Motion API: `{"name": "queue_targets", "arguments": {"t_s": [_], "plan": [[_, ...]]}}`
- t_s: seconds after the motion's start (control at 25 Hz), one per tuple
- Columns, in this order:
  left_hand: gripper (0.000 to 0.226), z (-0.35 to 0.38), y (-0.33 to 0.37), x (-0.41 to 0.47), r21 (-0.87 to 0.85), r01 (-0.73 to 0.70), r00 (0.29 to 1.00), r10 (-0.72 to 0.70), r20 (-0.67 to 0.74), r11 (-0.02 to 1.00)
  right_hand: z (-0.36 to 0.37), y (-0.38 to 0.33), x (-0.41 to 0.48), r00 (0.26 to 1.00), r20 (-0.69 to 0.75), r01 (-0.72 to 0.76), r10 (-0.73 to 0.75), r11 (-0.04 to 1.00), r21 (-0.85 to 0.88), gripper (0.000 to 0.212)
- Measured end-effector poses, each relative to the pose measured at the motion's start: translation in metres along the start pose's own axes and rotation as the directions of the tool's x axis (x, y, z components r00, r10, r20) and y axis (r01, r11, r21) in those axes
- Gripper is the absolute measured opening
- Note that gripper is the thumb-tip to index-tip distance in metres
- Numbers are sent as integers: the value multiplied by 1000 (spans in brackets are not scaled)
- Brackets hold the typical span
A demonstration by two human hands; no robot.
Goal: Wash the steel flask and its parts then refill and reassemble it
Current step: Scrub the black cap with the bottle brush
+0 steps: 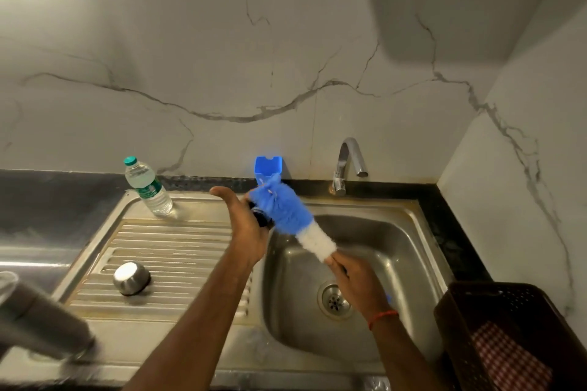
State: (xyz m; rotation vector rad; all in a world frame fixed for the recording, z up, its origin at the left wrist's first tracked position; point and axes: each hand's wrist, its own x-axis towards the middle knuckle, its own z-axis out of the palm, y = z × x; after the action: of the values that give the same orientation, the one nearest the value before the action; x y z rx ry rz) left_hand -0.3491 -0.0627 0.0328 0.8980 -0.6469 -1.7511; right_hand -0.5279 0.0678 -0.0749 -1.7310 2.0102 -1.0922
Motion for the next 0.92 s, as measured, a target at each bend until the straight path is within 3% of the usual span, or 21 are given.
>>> {"name": "queue_targets", "arguments": {"t_s": [0.16,0.32,0.52,0.6,0.72,0.84,0.92], "plan": [[110,14,-9,-8,4,45,999,-44,-18,999,-10,-40,33,994,-62,85,-91,992,-94,17],[113,2,7,-4,-96,70,996,-74,-40,993,-4,-15,5,1000,26,-3,5,997,-77,16],[100,12,-10,-17,40,57,995,-54,-89,998,-10,-48,38,996,-62,56,-67,984,-169,21],[102,10,-3,-12,-3,79,993,-79,-88,997,-9,-47,36,995,-45,75,-84,983,-166,20],[93,-7,14,-1,-71,147,983,-154,-99,987,-7,-21,7,999,8,-40,39,998,55,15],[50,-12,16,0,-139,255,964,-263,-41,957,-12,-22,5,974,16,-220,226,922,318,16],[35,-12,13,-2,-227,265,961,-277,-20,937,-15,-33,13,969,10,-235,248,901,365,27]]}}
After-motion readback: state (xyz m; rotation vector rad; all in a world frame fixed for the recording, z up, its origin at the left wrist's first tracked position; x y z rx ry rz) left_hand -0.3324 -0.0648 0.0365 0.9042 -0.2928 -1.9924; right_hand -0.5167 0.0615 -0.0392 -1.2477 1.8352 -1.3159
